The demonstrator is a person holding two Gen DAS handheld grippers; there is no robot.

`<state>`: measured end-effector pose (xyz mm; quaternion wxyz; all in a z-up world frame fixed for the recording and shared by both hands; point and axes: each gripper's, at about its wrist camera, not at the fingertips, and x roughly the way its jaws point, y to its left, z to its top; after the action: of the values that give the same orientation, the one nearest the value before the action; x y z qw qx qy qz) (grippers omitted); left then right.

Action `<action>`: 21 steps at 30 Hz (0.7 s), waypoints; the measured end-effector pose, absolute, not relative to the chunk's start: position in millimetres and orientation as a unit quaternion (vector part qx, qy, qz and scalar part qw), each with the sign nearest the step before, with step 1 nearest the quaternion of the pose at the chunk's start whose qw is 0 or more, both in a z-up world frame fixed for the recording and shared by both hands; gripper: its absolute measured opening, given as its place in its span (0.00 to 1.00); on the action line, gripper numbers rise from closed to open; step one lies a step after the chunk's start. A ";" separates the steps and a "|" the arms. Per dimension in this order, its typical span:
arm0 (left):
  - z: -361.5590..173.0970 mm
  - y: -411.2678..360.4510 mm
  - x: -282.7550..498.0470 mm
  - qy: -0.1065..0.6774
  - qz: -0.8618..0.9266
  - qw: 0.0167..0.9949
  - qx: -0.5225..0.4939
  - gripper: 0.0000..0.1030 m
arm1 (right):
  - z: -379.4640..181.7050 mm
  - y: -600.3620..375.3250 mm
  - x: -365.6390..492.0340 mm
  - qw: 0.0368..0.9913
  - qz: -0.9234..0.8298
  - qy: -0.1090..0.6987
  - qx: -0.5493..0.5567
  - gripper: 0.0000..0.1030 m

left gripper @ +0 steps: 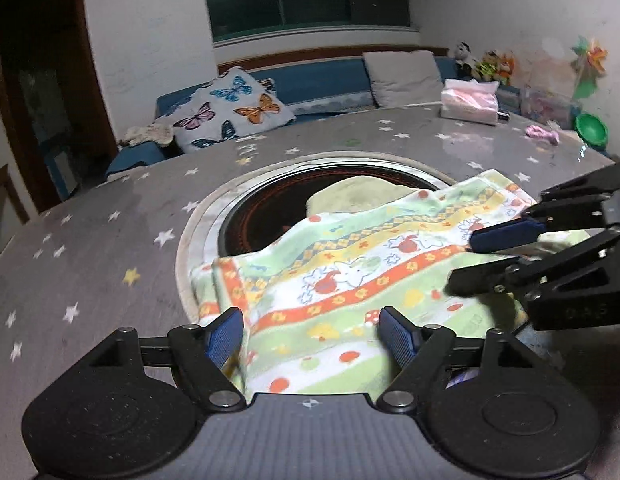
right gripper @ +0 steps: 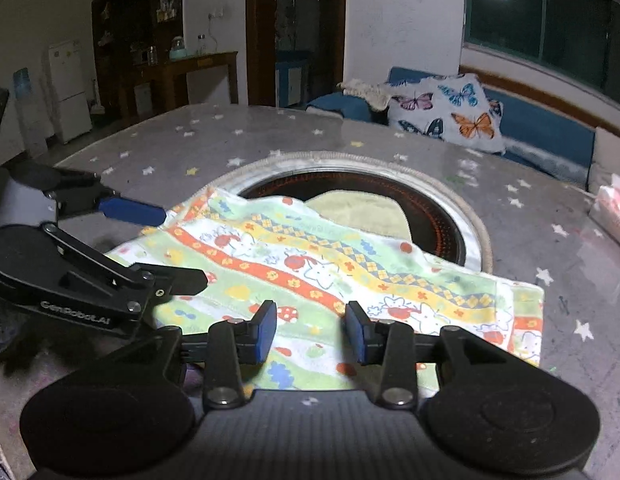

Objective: Fold clothes

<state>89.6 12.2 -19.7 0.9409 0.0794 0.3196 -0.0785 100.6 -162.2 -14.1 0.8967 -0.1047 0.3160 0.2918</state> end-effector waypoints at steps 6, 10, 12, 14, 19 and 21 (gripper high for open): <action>-23.0 25.2 81.8 0.318 -0.062 0.945 0.050 0.79 | -18.4 -173.6 84.3 0.896 0.301 0.312 -0.095 0.38; -24.9 31.8 79.0 0.321 -0.056 0.945 0.028 0.82 | -12.9 -187.7 77.3 0.902 0.298 0.302 -0.080 0.40; -25.0 33.4 79.2 0.320 -0.054 0.945 0.027 0.84 | -9.7 -199.3 75.9 0.907 0.287 0.301 -0.068 0.41; -26.2 34.3 79.6 0.321 -0.053 0.945 0.023 0.85 | -14.0 -213.0 78.3 0.911 0.265 0.311 -0.058 0.42; -25.8 35.8 78.9 0.323 -0.050 0.945 0.019 0.89 | -20.4 -245.1 83.3 0.908 0.251 0.337 -0.007 0.46; -25.7 37.1 79.8 0.325 -0.047 0.944 0.018 0.94 | -15.0 -249.3 85.7 0.911 0.246 0.330 -0.012 0.47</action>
<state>79.8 37.1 -25.7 0.9444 0.0182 0.3248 -0.0475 85.7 -249.3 -15.0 0.9113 -0.0124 0.3301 0.2459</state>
